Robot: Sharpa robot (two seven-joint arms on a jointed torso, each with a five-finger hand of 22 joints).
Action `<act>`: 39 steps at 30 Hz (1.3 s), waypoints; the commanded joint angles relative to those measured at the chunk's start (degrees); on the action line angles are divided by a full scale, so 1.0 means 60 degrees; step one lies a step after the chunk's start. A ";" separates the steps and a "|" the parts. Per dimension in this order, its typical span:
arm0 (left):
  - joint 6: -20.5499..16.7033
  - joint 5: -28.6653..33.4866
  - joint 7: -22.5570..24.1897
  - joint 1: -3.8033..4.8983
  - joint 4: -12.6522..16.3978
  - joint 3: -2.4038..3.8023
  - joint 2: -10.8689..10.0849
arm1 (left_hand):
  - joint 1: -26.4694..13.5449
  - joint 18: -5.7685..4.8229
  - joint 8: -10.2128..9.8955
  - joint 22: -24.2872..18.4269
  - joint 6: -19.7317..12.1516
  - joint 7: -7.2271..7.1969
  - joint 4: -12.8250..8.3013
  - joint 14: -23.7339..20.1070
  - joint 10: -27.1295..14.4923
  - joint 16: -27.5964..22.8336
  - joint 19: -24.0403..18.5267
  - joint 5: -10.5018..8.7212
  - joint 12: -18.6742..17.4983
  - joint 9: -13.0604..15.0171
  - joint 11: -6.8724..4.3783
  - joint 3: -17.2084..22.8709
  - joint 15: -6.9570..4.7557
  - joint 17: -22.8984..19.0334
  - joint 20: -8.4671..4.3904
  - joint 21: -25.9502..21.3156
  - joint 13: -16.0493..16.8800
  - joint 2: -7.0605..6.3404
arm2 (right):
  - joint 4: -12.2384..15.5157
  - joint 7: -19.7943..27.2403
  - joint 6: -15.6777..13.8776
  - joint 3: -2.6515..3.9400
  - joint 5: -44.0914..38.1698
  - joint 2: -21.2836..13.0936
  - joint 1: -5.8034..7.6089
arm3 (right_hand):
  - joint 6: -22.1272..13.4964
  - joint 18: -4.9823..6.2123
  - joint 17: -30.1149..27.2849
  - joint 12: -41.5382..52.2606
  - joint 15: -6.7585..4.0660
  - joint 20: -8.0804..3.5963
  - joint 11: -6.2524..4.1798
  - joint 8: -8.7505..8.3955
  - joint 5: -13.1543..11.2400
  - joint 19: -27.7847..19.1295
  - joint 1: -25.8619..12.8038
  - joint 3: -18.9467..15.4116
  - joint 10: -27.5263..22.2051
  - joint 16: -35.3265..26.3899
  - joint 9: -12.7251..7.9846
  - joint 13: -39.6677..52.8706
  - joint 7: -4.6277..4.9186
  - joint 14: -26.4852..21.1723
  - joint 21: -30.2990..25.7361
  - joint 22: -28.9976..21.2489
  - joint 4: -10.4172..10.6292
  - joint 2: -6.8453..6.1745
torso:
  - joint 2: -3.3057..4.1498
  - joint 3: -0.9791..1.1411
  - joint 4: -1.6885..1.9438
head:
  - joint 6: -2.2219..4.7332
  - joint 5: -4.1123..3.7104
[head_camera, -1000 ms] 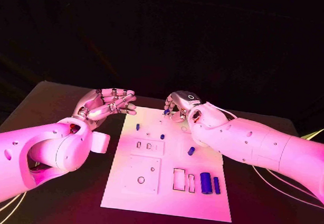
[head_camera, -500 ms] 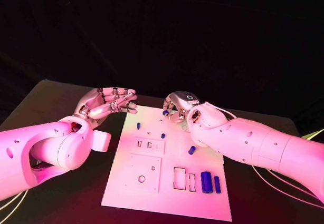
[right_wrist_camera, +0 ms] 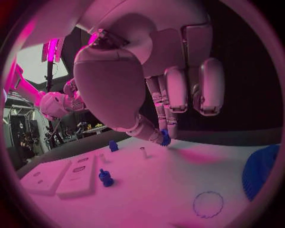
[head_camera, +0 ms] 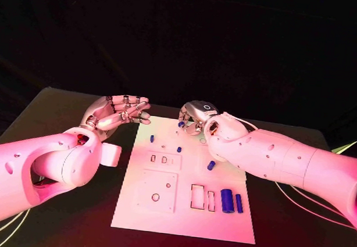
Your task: Assemble the parts on the task board
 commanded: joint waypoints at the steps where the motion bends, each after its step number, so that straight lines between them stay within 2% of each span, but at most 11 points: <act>1: 0.0168 0.0032 0.0060 0.0031 0.0025 0.0009 0.0016 | 0.0017 0.0083 -0.0045 0.0008 -0.0073 0.0040 0.0015 -0.0067 -0.0046 -0.0025 -0.0070 -0.0004 -0.0061 0.0012 0.0029 0.0059 0.0011 0.0008 0.0025 0.0043 0.0008 0.0064 | -0.0082 -0.0017 0.0228 0.0001 -0.0158 0.0066 -0.0011 | -0.0132 -0.0100 -0.0022 -0.0053 0.0049 0.0023 0.0013 -0.0095 0.0037 -0.0031 -0.0141 0.0051 -0.0151 0.0055 0.0041 -0.0008 0.0029 0.0389 -0.0029 -0.0051 0.0022 -0.0034 | 0.0021 -0.0013 0.0006 | 0.0006 -0.0005; 11: 0.0186 0.0032 0.0052 0.0047 -0.0011 0.0009 0.0040 | 0.0017 0.0082 -0.0045 0.0025 -0.0072 0.0040 0.0005 -0.0069 -0.0047 -0.0028 -0.0084 -0.0007 -0.0060 0.0016 0.0030 0.0076 0.0012 0.0025 0.0024 0.0069 0.0008 0.0074 | -0.0140 -0.0022 0.0281 0.0001 -0.0155 0.0099 -0.0017 | -0.0472 -0.0056 -0.0071 -0.0081 0.0157 0.0122 0.0142 -0.0299 0.0034 -0.0142 -0.0282 0.0123 -0.0549 0.0065 0.0101 -0.0017 0.0149 0.0364 -0.0174 -0.0227 0.0068 -0.0161 | 0.0019 -0.0020 -0.0006 | 0.0014 -0.0017; 18: 0.0177 0.0032 0.0054 0.0048 -0.0022 0.0008 0.0038 | 0.0010 0.0081 -0.0045 0.0031 -0.0072 0.0040 0.0005 -0.0070 -0.0047 -0.0030 -0.0089 -0.0011 -0.0059 0.0017 0.0031 0.0076 0.0013 0.0031 0.0024 0.0078 0.0008 0.0072 | -0.0068 0.0070 0.0223 0.0000 -0.0135 0.0065 -0.0018 | -0.1398 0.0136 -0.0451 -0.0038 0.0300 0.0256 0.0288 -0.0948 0.0063 -0.0592 -0.0509 -0.0076 -0.1525 -0.0104 0.0030 -0.0160 0.0224 0.0238 -0.0843 -0.1064 0.0134 -0.0552 | 0.0015 -0.0018 -0.0013 | 0.0028 -0.0015; 22: 0.0138 0.0032 0.0060 0.0048 -0.0018 0.0008 0.0022 | 0.0010 0.0081 -0.0045 0.0031 -0.0072 0.0040 0.0005 -0.0070 -0.0047 -0.0030 -0.0089 -0.0011 -0.0059 0.0017 0.0031 0.0076 0.0013 0.0031 0.0024 0.0078 0.0008 0.0072 | 0.0119 0.0114 0.0147 -0.0001 -0.0133 -0.0061 -0.0018 | -0.1572 0.0186 -0.0504 0.0019 0.0296 0.0270 0.0302 -0.1087 0.0083 -0.0681 -0.0474 -0.0240 -0.1672 -0.0119 0.0016 -0.0180 0.0184 0.0226 -0.1044 -0.1308 0.0108 -0.0634 | 0.0021 -0.0011 -0.0027 | 0.0023 -0.0021; 26: 0.0118 0.0032 0.0070 0.0048 -0.0031 0.0008 0.0001 | 0.0010 0.0081 -0.0045 0.0031 -0.0072 0.0040 0.0005 -0.0070 -0.0047 -0.0030 -0.0089 -0.0011 -0.0059 0.0017 0.0031 0.0076 0.0013 0.0031 0.0024 0.0078 0.0008 0.0072 | 0.0586 0.0115 0.0032 0.0000 -0.0130 -0.0437 -0.0012 | -0.1515 0.0180 -0.0503 0.0055 0.0291 0.0268 0.0295 -0.1071 0.0122 -0.0652 -0.0460 -0.0284 -0.1666 -0.0116 0.0035 -0.0176 0.0198 0.0226 -0.1030 -0.1280 0.0106 -0.0636 | 0.0015 0.0004 -0.0053 | 0.0066 -0.0009; 28: 0.0111 0.0032 0.0070 0.0048 -0.0041 0.0008 -0.0011 | 0.0010 0.0081 -0.0045 0.0031 -0.0072 0.0040 0.0005 -0.0070 -0.0047 -0.0030 -0.0089 -0.0011 -0.0059 0.0017 0.0031 0.0076 0.0013 0.0031 0.0024 0.0078 0.0008 0.0072 | 0.0867 0.0104 -0.0046 0.0006 -0.0101 -0.0689 0.0000 | -0.1431 0.0166 -0.0470 0.0102 0.0281 0.0264 0.0286 -0.1041 0.0164 -0.0604 -0.0437 -0.0311 -0.1635 -0.0093 0.0058 -0.0168 0.0202 0.0237 -0.0989 -0.1217 0.0106 -0.0619 | 0.0011 0.0013 -0.0063 | 0.0042 -0.0021; 31: 0.0113 0.0033 0.0074 0.0048 -0.0058 0.0008 -0.0027 | 0.0010 0.0081 -0.0045 0.0031 -0.0072 0.0040 0.0005 -0.0070 -0.0047 -0.0030 -0.0089 -0.0011 -0.0059 0.0017 0.0031 0.0076 0.0013 0.0031 0.0024 0.0078 0.0008 0.0072 | 0.1306 0.0088 -0.0156 0.0030 0.0003 -0.1113 0.0035 | -0.1246 0.0130 -0.0394 0.0251 0.0259 0.0247 0.0264 -0.0981 0.0226 -0.0493 -0.0405 -0.0330 -0.1453 -0.0034 0.0106 -0.0135 0.0234 0.0265 -0.0882 -0.1056 0.0122 -0.0567 | 0.0007 0.0027 -0.0105 | 0.0093 -0.0039; 35: 0.0128 0.0033 0.0073 0.0048 -0.0108 0.0007 -0.0036 | -0.0003 0.0079 -0.0044 0.0049 -0.0070 0.0039 -0.0001 -0.0071 -0.0043 -0.0033 -0.0107 -0.0017 -0.0056 0.0021 0.0030 0.0083 0.0013 0.0050 0.0024 0.0104 0.0010 0.0068 | 0.2056 0.0010 -0.0499 0.0077 0.0311 -0.1977 0.0165 | -0.1114 0.0010 -0.0114 0.0588 0.0189 0.0186 0.0159 -0.0994 0.0406 -0.0188 -0.0417 -0.0243 -0.0734 0.0156 0.0143 -0.0048 0.0225 0.0350 -0.0469 -0.0478 0.0186 -0.0538 | -0.0009 0.0080 -0.0215 | 0.0185 -0.0034; 37: 0.0127 0.0033 0.0064 0.0048 -0.0134 0.0006 -0.0050 | -0.0003 0.0079 -0.0044 0.0049 -0.0070 0.0039 -0.0001 -0.0071 -0.0043 -0.0033 -0.0107 -0.0017 -0.0056 0.0021 0.0030 0.0083 0.0013 0.0050 0.0024 0.0104 0.0010 0.0068 | 0.2306 -0.0029 -0.0612 0.0091 0.0555 -0.2357 0.0244 | -0.1098 -0.0042 0.0045 0.0666 0.0162 0.0159 0.0126 -0.1028 0.0457 -0.0071 -0.0515 -0.0279 -0.0469 0.0259 0.0149 -0.0017 0.0232 0.0392 -0.0295 -0.0237 0.0245 -0.0643 | -0.0015 0.0101 -0.0260 | 0.0201 -0.0020; 38: 0.0127 0.0033 0.0058 0.0048 -0.0150 0.0006 -0.0058 | -0.0003 0.0079 -0.0044 0.0049 -0.0070 0.0039 -0.0001 -0.0071 -0.0043 -0.0033 -0.0107 -0.0017 -0.0056 0.0021 0.0030 0.0083 0.0013 0.0050 0.0024 0.0104 0.0010 0.0068 | 0.2412 -0.0041 -0.0650 0.0097 0.0720 -0.2546 0.0292 | -0.1081 -0.0058 0.0096 0.0688 0.0154 0.0149 0.0119 -0.1041 0.0448 -0.0034 -0.0570 -0.0318 -0.0371 0.0296 0.0155 -0.0004 0.0243 0.0405 -0.0239 -0.0159 0.0281 -0.0703 | -0.0020 0.0123 -0.0311 | 0.0231 0.0001; 39: 0.0131 0.0033 0.0055 0.0048 -0.0162 0.0005 -0.0060 | -0.0003 0.0079 -0.0044 0.0049 -0.0070 0.0039 -0.0001 -0.0071 -0.0043 -0.0033 -0.0107 -0.0017 -0.0056 0.0021 0.0030 0.0083 0.0013 0.0050 0.0024 0.0104 0.0010 0.0068 | 0.2502 -0.0053 -0.0652 0.0101 0.0875 -0.2720 0.0333 | -0.1094 -0.0077 0.0168 0.0730 0.0148 0.0140 0.0110 -0.1070 0.0414 0.0009 -0.0619 -0.0372 -0.0249 0.0341 0.0154 0.0024 0.0254 0.0421 -0.0173 -0.0068 0.0313 -0.0764 | -0.0023 0.0122 -0.0316 | 0.0245 -0.0021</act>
